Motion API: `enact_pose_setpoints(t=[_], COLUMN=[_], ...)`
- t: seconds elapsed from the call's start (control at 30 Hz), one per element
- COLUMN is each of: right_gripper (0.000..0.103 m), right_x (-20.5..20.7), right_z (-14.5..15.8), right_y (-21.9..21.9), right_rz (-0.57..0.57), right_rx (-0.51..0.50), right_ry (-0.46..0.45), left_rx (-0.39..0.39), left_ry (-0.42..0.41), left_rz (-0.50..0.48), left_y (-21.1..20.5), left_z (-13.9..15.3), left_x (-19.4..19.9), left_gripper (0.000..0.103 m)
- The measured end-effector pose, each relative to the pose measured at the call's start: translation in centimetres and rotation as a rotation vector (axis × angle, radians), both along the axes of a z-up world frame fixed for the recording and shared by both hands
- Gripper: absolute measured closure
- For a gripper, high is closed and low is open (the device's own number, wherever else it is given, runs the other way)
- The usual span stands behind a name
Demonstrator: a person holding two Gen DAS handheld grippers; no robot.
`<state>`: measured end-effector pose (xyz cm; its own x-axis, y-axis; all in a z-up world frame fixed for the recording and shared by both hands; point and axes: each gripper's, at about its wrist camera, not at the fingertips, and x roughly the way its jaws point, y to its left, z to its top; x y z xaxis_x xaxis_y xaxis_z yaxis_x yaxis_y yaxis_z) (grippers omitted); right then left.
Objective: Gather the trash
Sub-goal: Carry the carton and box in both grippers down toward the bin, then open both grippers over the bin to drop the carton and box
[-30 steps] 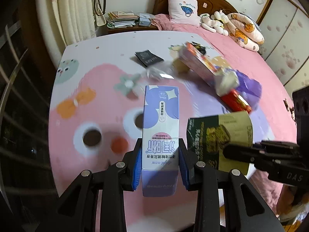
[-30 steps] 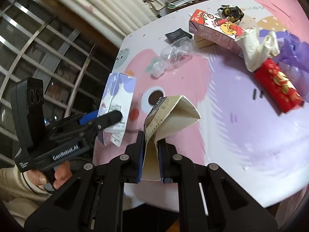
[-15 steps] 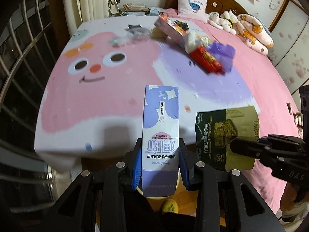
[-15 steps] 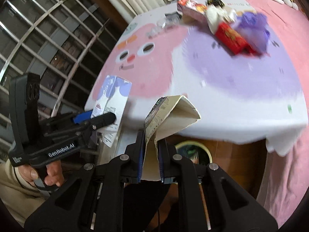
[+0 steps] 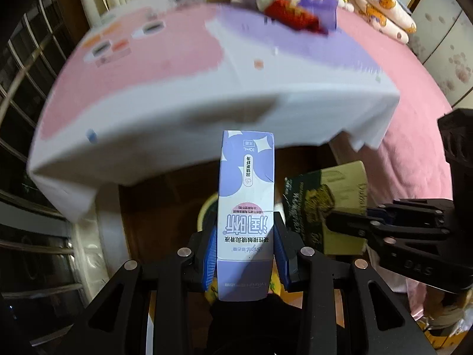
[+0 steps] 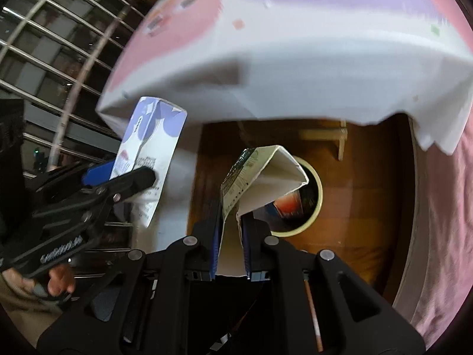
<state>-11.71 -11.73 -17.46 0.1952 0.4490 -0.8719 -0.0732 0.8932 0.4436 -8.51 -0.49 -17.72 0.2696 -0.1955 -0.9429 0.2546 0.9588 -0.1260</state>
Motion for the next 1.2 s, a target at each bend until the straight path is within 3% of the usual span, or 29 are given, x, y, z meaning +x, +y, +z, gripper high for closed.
enact_pose_setpoints(t=[0.23,0.47,0.67,0.73,0.77,0.8,0.83,0.9,1.07,1.2], right_gripper=[0.092,0.091,0.087,0.086,0.079,0.062,0.055,0.051,0.051,0.051], right_x=[-0.8,-0.9,-0.2,0.4,0.7,1.0,1.1,1.4,1.3,0.7], right_z=[-10.4,-20.7,-26.2,-26.9,-27.2,-27.5,-27.6,-27.7,-27.2,-25.5], right_y=[0.0,1.1,2.2,2.5,2.6,2.5,2.8,2.9,3.2,2.9], right_rz=[-0.087,-0.097,-0.133,-0.154,-0.164,-0.169,-0.174,-0.181,-0.180,-0.197], right_rx=[-0.071,-0.144,-0.161,-0.158,-0.158,-0.159,-0.157,-0.149,-0.154,-0.166], right_ry=[0.101,0.160,0.177,0.178,0.183,0.187,0.186,0.178,0.178,0.176], left_rx=[0.017,0.032,0.040,0.046,0.049,0.051,0.048,0.045,0.045,0.036], left_ry=[0.104,0.166,0.190,0.195,0.197,0.195,0.190,0.179,0.149,0.100], left_rz=[-0.012,0.036,0.031,0.021,0.018,0.018,0.021,0.023,0.027,0.032], left_y=[0.0,1.1,1.5,1.4,1.3,1.5,1.6,1.8,2.5,2.4], left_z=[-9.7,-20.5,-25.5,-26.6,-27.0,-27.3,-27.5,-27.5,-26.4,-23.4], left_x=[0.4,2.7,3.6,3.6,3.7,3.8,3.7,3.3,3.2,2.9], left_gripper=[0.070,0.070,0.067,0.063,0.059,0.046,0.034,0.022,0.021,0.021])
